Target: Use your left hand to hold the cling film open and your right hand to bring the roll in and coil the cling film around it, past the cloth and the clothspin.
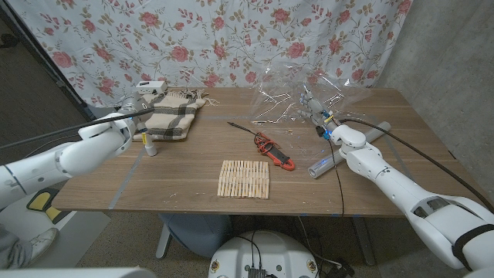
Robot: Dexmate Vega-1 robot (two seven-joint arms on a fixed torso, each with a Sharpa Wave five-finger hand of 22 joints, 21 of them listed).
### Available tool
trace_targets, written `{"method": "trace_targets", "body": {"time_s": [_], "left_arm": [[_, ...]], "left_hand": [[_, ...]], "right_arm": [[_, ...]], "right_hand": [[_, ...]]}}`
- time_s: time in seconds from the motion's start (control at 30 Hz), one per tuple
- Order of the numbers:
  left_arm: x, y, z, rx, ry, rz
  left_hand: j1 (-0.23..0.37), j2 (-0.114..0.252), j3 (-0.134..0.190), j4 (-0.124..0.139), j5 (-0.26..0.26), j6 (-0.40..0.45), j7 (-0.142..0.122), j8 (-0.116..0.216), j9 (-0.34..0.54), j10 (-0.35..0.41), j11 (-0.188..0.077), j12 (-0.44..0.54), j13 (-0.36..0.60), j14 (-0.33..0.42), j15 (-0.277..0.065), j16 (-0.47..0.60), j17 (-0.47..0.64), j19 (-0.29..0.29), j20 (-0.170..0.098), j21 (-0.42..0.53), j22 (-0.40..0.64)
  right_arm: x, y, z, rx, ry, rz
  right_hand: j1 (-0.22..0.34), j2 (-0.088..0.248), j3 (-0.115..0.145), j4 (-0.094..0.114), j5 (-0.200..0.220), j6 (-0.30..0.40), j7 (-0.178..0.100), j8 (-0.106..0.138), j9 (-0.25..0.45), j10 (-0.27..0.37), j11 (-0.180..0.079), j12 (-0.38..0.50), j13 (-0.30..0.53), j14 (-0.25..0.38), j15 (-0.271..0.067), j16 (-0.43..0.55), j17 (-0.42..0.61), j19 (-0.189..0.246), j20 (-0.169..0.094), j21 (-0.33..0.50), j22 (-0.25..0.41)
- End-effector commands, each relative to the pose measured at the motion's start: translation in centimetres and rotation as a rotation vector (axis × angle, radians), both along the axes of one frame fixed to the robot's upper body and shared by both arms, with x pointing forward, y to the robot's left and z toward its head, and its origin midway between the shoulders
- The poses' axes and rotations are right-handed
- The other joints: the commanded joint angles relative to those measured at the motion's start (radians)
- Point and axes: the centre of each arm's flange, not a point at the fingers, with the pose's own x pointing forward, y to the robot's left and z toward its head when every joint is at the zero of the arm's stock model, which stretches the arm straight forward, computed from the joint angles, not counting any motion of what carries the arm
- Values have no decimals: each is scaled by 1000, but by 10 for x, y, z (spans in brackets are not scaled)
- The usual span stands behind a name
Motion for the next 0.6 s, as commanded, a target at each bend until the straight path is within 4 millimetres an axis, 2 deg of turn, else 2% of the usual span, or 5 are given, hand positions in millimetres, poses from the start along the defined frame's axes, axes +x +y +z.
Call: {"method": "trace_targets", "body": {"time_s": [0.03,0.2,0.37,0.5,0.6], "left_arm": [[-2,-5,1,-34,-17,-66],[-5,-9,1,-30,-30,-113],[-4,-12,2,-46,-28,-107],[-4,-12,3,-60,-33,-121],[-3,-13,3,-60,-39,-116]], "left_hand": [[36,-13,-14,-5,4,-8,-14,40,47,8,-3,27,30,13,-7,39,3,23,-18,84,44],[60,-28,-43,-2,13,-5,-28,114,122,24,-25,66,80,1,-14,75,-3,7,-27,164,77],[64,-35,-60,2,18,-1,-30,156,162,28,-23,85,105,-13,-13,93,-7,-7,-28,205,92],[70,-49,-91,5,21,20,-11,232,221,88,-20,132,132,35,-19,150,-24,-4,-36,293,112],[74,-51,-104,7,21,8,-6,268,257,92,-22,162,172,42,-22,185,-20,-14,-32,341,119]], "right_arm": [[-1,-1,1,1,-2,4],[-1,-1,2,-2,-7,7],[-1,-2,3,3,-6,6],[-2,-2,3,0,-10,7],[-2,-2,3,1,-10,6]], "right_hand": [[4,10,1,0,-1,2,-2,1,2,-4,0,4,3,-9,-3,4,0,-1,0,7,4],[5,11,2,-1,-1,3,-2,1,2,-4,-1,4,3,-8,-3,4,0,0,-2,7,4],[5,11,2,-2,-2,3,-2,2,2,-4,1,4,3,-8,-3,5,0,0,-2,7,4],[6,11,2,-2,-2,3,-3,2,2,-3,0,4,3,-8,-3,4,0,0,-2,7,4],[6,11,3,-2,-2,3,-3,1,2,-4,0,4,3,-8,-2,4,0,0,-3,7,4]]}}
